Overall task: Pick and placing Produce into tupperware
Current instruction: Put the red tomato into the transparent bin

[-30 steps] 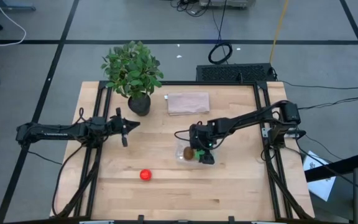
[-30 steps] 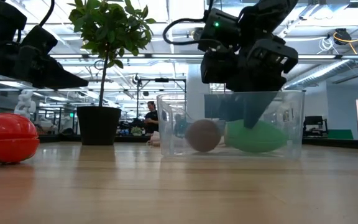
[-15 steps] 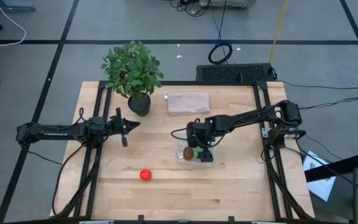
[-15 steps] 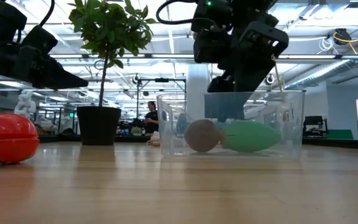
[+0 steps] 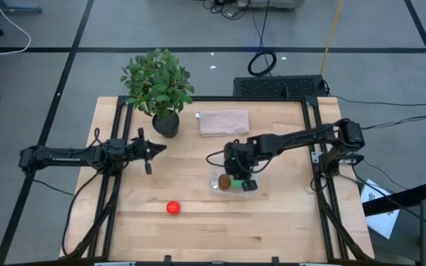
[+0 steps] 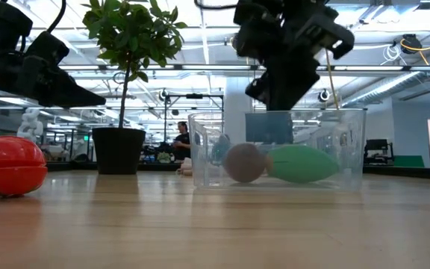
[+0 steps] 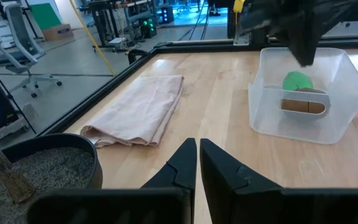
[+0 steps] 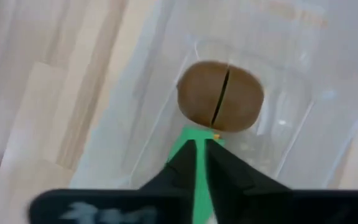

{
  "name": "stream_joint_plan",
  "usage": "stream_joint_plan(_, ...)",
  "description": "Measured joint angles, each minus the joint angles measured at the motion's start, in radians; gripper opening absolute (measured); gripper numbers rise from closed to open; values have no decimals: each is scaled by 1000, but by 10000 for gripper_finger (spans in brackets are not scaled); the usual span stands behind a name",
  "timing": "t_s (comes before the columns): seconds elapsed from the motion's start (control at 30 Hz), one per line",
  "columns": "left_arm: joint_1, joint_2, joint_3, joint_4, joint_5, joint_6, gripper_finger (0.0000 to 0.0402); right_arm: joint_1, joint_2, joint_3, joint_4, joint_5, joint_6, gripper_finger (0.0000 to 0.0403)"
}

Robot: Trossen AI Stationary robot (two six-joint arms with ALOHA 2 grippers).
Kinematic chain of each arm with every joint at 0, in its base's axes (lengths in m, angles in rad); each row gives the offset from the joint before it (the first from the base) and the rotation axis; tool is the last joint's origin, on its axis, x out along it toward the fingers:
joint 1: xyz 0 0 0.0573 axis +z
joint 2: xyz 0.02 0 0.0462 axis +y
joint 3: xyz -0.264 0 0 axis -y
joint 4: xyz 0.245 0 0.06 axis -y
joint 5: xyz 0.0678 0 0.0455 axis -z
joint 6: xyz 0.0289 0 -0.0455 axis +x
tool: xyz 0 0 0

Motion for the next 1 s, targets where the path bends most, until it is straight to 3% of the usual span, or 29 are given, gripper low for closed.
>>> stream_joint_plan(0.27,0,0,0,0,0,0,26,0,-149,0,13,78,-41,2)
stream_joint_plan(0.67,0,0,0,0,-9,15,26,0,-562,-45,97,132,-47,0)
stream_joint_plan(0.87,0,0,0,1,-25,15,26,-5,-760,-89,152,154,22,0)
stream_joint_plan(1.0,0,0,0,1,-26,15,26,-10,-819,-133,152,164,63,0)
